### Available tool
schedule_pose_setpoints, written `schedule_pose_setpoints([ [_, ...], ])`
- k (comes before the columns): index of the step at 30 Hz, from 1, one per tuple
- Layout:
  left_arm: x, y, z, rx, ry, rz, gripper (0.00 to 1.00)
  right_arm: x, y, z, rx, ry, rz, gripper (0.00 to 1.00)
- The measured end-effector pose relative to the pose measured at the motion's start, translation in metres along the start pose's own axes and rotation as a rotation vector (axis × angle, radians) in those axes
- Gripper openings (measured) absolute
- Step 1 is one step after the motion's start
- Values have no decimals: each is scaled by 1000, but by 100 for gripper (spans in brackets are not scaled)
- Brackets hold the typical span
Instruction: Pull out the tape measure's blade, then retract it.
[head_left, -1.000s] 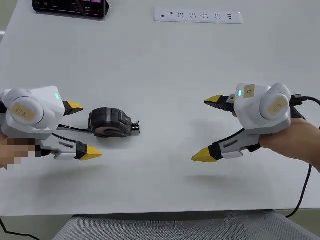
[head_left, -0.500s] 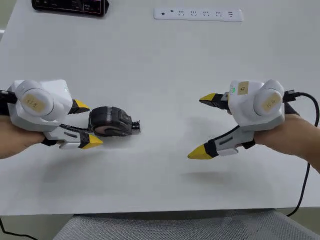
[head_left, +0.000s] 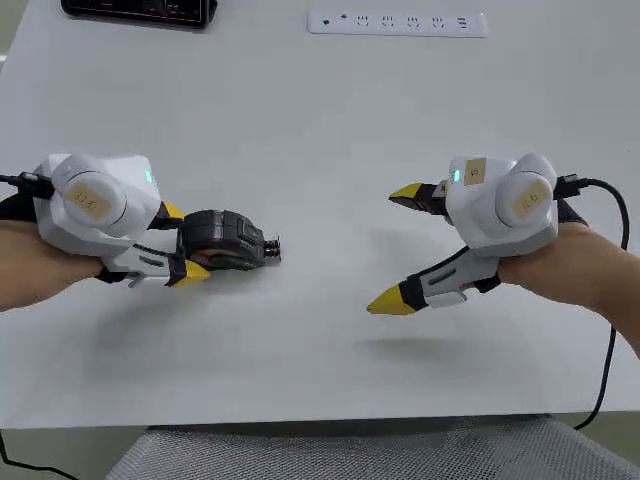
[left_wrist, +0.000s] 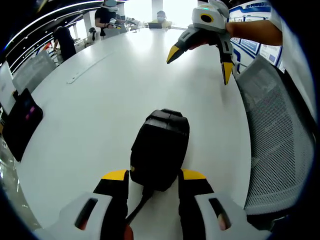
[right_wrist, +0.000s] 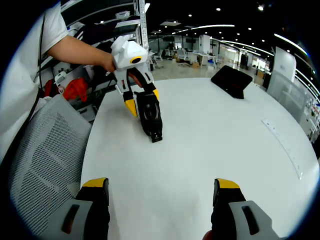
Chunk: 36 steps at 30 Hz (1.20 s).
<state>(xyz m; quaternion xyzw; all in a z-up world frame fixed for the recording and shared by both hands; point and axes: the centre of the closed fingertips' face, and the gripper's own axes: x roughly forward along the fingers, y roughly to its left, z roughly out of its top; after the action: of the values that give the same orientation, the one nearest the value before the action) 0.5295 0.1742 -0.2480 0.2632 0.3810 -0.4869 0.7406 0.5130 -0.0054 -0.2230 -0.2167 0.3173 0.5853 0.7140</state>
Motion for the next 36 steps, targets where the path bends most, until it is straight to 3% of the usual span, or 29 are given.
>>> schedule_pose_setpoints([
  [18,4,1,4,54,31,-5,28,7,4,7,-3,-20,16,81],
  [36,4,0,3,39,39,6,28,25,8,21,1,-54,43,72],
])
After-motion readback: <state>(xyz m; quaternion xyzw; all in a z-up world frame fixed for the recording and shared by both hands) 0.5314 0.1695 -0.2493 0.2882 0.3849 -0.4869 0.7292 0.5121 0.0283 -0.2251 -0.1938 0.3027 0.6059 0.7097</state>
